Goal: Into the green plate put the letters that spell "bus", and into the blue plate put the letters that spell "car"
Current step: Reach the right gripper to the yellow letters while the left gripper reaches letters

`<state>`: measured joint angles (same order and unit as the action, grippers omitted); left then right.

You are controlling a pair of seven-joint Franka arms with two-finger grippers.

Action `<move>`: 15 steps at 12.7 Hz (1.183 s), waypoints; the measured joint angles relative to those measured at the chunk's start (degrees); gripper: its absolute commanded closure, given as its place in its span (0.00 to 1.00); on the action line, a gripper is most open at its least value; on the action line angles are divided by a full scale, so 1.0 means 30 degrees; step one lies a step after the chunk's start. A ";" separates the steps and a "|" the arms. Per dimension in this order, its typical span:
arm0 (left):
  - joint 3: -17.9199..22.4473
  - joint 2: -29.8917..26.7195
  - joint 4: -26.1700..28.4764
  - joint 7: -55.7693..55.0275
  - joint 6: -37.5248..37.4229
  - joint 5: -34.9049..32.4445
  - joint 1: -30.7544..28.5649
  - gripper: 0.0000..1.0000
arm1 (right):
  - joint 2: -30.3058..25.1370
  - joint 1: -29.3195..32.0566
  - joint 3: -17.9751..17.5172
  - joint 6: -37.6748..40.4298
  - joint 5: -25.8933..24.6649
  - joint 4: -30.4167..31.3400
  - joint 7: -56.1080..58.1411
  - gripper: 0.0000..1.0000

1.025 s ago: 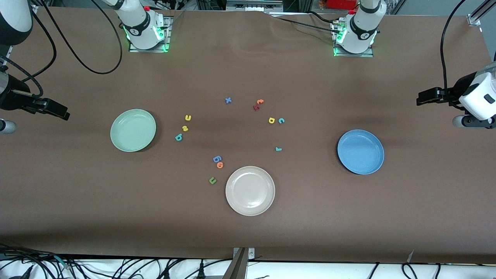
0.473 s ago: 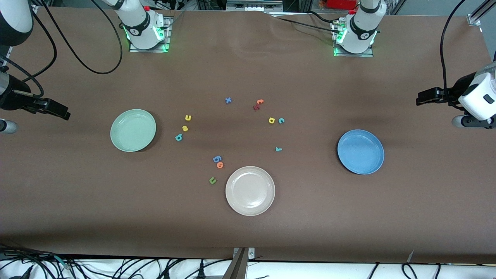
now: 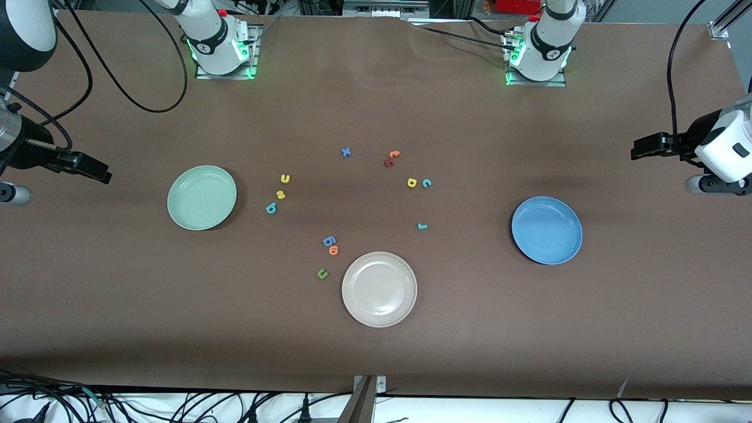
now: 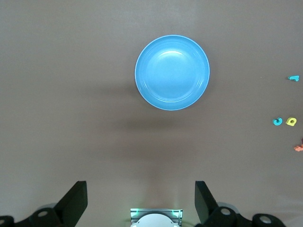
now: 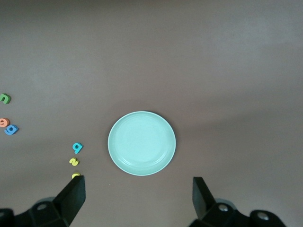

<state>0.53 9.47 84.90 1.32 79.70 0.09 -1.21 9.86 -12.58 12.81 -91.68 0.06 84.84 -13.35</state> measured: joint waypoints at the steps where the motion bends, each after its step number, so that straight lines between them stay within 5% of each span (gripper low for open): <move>1: 0.0000 0.0000 0.0007 0.0000 0.0000 0.0000 0.0000 0.00 | 0.0072 -0.0189 -0.0015 -0.0006 0.0013 0.0001 -0.0648 0.00; 12: -0.0066 0.0277 0.0126 0.0000 0.0016 0.0000 0.0244 0.00 | 0.2898 -0.4925 -0.0229 -0.1870 0.1111 0.0143 -1.4229 0.01; 15: -0.0161 0.1004 0.0237 -0.0031 0.0019 0.0003 0.1107 0.00 | 0.3537 -0.5419 -0.0301 -0.3228 0.1857 0.1609 -1.5078 0.01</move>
<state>0.04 12.48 85.61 1.23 79.76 0.10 2.11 20.47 -28.84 11.90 -101.36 5.63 89.67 -58.59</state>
